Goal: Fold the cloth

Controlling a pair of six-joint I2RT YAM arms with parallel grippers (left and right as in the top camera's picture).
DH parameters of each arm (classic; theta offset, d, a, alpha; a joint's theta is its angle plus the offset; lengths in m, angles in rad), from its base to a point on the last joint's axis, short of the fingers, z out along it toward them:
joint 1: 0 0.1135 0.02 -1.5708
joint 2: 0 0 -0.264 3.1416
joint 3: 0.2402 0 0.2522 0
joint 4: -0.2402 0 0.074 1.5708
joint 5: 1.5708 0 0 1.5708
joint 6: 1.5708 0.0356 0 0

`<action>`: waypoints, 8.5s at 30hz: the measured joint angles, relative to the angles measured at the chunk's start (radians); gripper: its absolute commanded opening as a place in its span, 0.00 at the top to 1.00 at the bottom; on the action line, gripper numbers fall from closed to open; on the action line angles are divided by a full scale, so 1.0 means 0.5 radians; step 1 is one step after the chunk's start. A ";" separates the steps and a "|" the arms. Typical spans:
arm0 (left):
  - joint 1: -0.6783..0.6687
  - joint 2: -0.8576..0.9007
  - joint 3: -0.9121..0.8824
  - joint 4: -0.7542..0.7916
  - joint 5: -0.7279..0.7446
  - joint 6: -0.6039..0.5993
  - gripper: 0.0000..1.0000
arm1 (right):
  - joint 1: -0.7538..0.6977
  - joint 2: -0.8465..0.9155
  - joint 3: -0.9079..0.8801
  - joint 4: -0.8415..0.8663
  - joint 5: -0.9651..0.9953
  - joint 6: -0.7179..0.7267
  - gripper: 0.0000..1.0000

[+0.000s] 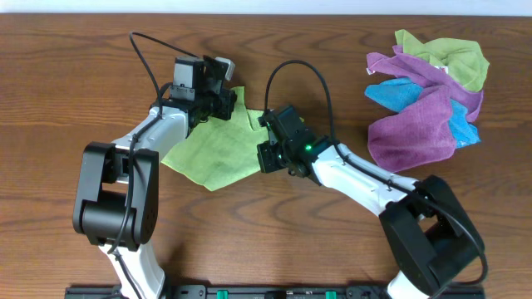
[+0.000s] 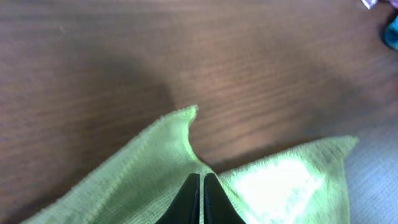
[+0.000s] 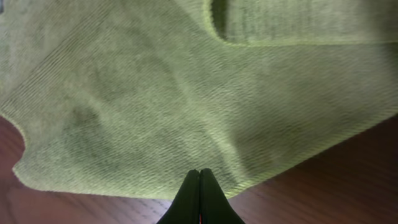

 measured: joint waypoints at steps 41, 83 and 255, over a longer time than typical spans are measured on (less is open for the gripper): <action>-0.037 0.282 0.014 0.293 -0.649 0.210 0.94 | -0.038 0.231 0.072 -0.087 -0.036 -0.002 0.99; 0.142 -0.672 -0.394 -0.922 -0.448 -0.243 0.94 | -0.562 -0.295 -0.128 -0.551 -0.822 -0.597 0.38; -0.031 -1.126 -0.173 -1.469 -0.567 -0.420 0.94 | -0.371 0.719 1.019 -0.874 0.060 -0.632 0.99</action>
